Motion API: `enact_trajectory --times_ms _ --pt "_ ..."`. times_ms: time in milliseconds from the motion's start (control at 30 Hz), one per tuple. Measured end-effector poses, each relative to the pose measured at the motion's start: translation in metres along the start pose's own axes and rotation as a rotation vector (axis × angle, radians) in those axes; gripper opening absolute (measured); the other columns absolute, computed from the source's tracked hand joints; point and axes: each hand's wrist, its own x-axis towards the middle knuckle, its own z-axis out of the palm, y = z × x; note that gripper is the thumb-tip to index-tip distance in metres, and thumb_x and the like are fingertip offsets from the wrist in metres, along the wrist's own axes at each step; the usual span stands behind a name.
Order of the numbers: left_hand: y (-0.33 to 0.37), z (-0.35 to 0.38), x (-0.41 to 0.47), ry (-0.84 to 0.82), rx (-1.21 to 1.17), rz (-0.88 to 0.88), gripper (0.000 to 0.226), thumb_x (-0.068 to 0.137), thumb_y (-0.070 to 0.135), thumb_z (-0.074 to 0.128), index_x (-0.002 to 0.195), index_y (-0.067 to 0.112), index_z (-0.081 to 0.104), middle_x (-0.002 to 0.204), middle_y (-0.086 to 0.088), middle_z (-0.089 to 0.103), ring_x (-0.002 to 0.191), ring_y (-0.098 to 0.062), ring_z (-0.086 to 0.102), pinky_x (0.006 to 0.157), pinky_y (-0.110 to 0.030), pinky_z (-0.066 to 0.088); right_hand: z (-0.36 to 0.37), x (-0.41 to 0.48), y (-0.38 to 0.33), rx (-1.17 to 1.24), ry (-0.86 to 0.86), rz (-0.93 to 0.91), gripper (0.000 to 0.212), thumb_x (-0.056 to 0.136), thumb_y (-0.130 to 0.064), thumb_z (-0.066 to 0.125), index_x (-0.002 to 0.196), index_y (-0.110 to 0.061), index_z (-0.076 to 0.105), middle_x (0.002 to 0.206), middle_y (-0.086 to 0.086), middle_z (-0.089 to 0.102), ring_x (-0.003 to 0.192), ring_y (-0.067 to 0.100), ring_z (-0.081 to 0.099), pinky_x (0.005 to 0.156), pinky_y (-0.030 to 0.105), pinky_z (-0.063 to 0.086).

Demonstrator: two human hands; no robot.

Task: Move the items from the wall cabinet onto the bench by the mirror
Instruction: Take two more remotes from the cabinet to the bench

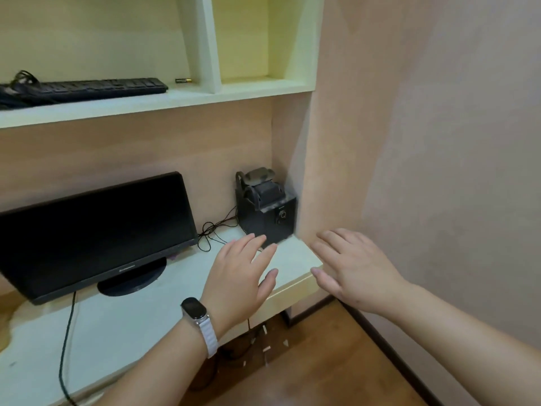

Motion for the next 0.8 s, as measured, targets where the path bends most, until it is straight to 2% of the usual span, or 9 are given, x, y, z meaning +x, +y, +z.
enact_trajectory --times_ms 167,433,600,800 --pt "-0.029 0.010 0.030 0.035 0.003 -0.018 0.044 0.092 0.043 0.049 0.127 0.020 0.062 0.130 -0.003 0.062 0.124 -0.024 0.053 0.105 -0.042 0.041 0.004 0.058 0.019 0.004 0.011 -0.011 0.051 0.092 -0.050 0.043 0.128 -0.018 0.062 0.129 0.005 0.063 0.118 0.027 0.057 0.095 0.041 0.046" --pt "-0.057 0.004 0.103 0.148 0.115 -0.021 0.043 0.090 0.040 0.053 0.126 0.019 0.063 0.130 -0.004 0.062 0.125 -0.024 0.053 0.105 -0.044 0.039 0.018 0.151 0.068 0.059 0.185 -0.078 0.052 0.090 -0.047 0.046 0.123 -0.012 0.065 0.125 0.010 0.064 0.116 0.032 0.058 0.092 0.041 0.047" --pt "-0.068 -0.006 0.173 0.260 0.190 -0.052 0.041 0.089 0.037 0.056 0.122 0.015 0.064 0.128 -0.006 0.061 0.122 -0.028 0.054 0.105 -0.045 0.039 0.015 0.211 0.112 0.064 0.272 -0.137 0.053 0.091 -0.048 0.044 0.127 -0.013 0.064 0.128 0.008 0.064 0.119 0.030 0.057 0.099 0.036 0.036" --pt "-0.063 -0.023 0.263 0.350 0.265 -0.107 0.042 0.089 0.039 0.057 0.125 0.017 0.063 0.129 -0.007 0.061 0.122 -0.027 0.054 0.102 -0.046 0.043 -0.010 0.290 0.170 0.055 0.436 -0.258 0.052 0.089 -0.048 0.047 0.121 -0.012 0.066 0.124 0.012 0.066 0.113 0.033 0.061 0.095 0.043 0.049"
